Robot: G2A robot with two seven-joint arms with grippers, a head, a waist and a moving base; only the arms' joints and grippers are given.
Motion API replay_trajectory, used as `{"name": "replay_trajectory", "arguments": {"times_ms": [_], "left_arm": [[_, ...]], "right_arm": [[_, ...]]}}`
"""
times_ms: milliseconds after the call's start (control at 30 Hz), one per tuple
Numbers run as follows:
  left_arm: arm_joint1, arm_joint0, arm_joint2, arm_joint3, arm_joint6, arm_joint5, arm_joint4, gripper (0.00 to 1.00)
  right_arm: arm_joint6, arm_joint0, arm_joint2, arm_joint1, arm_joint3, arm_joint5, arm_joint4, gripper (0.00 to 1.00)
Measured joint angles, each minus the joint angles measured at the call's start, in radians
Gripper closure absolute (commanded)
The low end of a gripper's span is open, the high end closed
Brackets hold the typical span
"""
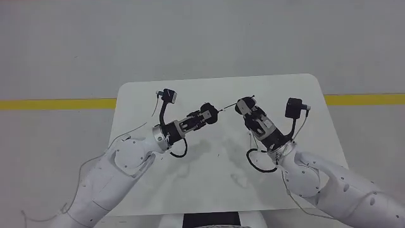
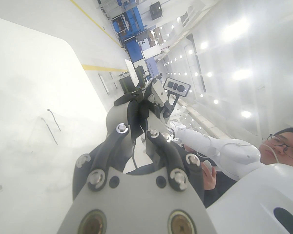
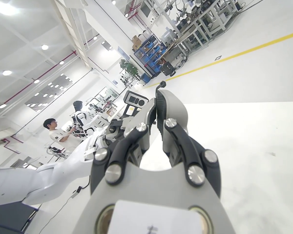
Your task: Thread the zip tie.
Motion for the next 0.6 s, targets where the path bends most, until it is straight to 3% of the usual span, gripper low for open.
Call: {"name": "replay_trajectory", "arguments": {"times_ms": [600], "left_arm": [[0.0,0.0,0.0,0.0,0.0,0.0,0.0,1.0]], "right_arm": [[0.058,-0.114,0.121,-0.029,-0.027,-0.008,-0.058,1.0]]}}
